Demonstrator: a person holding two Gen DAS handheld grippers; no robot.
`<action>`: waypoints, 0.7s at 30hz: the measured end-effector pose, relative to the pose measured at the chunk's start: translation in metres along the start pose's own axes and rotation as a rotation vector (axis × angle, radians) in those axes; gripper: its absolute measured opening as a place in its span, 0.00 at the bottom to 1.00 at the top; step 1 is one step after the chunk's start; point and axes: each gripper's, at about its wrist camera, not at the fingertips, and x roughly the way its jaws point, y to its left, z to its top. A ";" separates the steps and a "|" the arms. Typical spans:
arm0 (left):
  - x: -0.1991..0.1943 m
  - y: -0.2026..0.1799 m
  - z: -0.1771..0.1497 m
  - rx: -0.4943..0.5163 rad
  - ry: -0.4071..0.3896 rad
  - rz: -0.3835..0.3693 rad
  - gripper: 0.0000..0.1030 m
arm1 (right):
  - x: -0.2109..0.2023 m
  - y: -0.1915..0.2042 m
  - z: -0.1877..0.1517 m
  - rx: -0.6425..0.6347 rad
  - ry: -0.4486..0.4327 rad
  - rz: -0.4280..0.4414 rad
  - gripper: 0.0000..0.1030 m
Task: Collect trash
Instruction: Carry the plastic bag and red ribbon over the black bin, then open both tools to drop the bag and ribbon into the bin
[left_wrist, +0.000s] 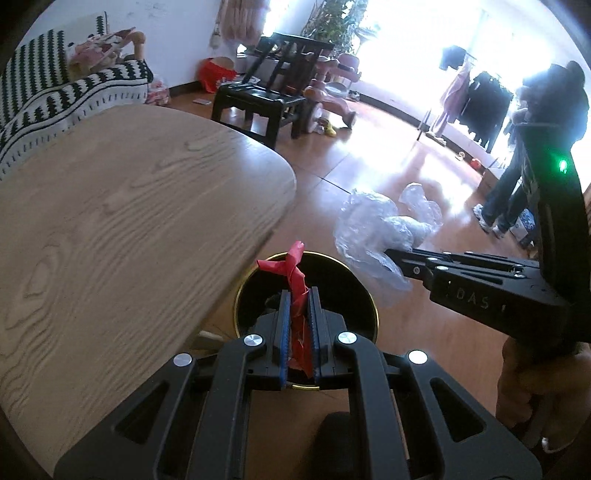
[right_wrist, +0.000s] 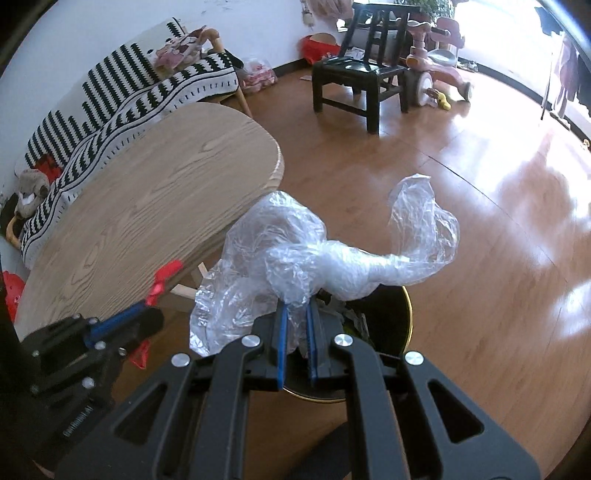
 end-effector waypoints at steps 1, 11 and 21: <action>0.005 -0.001 0.000 -0.001 0.008 -0.004 0.08 | 0.001 0.001 0.002 0.004 0.001 -0.002 0.09; 0.031 -0.015 0.001 0.001 0.043 -0.032 0.08 | 0.009 -0.003 0.005 0.036 0.022 -0.016 0.09; 0.043 -0.019 0.002 0.011 0.066 -0.036 0.08 | 0.016 -0.007 0.007 0.060 0.033 -0.020 0.09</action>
